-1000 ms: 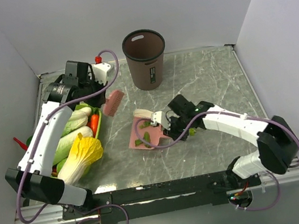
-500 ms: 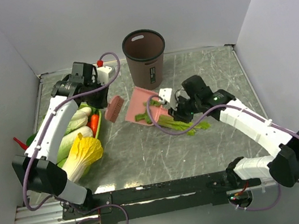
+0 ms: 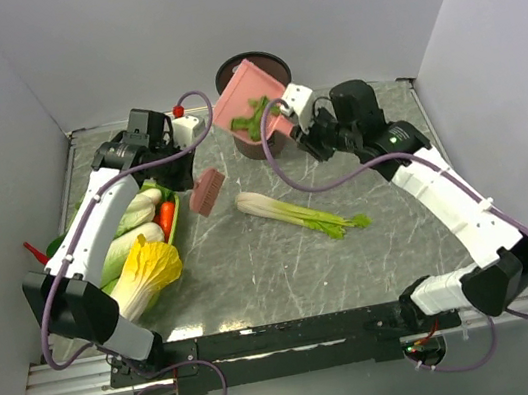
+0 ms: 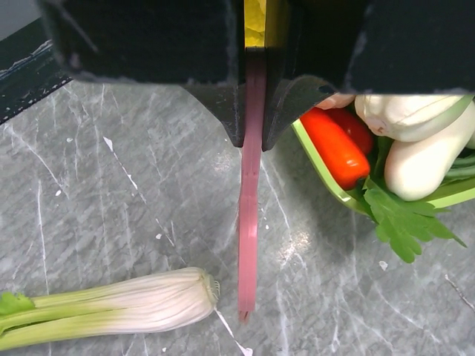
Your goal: Sweep away the paper scraps from the table
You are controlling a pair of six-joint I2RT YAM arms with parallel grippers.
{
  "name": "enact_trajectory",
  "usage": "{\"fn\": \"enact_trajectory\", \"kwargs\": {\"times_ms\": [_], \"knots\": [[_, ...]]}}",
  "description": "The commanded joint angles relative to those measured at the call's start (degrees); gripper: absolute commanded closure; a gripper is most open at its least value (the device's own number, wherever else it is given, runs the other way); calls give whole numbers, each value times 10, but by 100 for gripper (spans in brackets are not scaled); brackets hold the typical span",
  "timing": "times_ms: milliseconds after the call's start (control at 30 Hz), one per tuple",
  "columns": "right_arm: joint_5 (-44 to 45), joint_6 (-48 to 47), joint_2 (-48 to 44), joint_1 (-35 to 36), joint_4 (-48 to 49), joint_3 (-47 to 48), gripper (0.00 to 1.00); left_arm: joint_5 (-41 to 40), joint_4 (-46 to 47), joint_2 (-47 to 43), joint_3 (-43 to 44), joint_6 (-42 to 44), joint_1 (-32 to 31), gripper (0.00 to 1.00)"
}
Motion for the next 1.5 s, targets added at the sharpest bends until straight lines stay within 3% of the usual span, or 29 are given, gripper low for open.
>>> {"fn": "enact_trajectory", "kwargs": {"times_ms": [0, 167, 400, 633, 967, 1167, 1267, 1467], "knots": [[101, 21, 35, -19, 67, 45, 100, 22, 17, 2, 10, -10, 2, 99], [192, -23, 112, -38, 100, 111, 100, 30, 12, 3, 6, -6, 2, 99], [293, -179, 221, -42, 160, 223, 100, 48, 8, 6, 11, -4, 2, 99], [332, -311, 293, -58, 209, 278, 100, 46, 7, 1, 11, -2, 2, 99], [335, -556, 286, -64, 410, 178, 100, 43, 5, 1, 11, 1, 2, 99], [319, -707, 286, -72, 453, 144, 100, 49, 4, 7, 19, 0, 3, 99], [306, -761, 279, -79, 494, 119, 100, 50, 5, 8, 21, -1, 2, 99], [301, -789, 280, -85, 481, 121, 100, 53, 5, 9, 22, -2, 2, 99]]}}
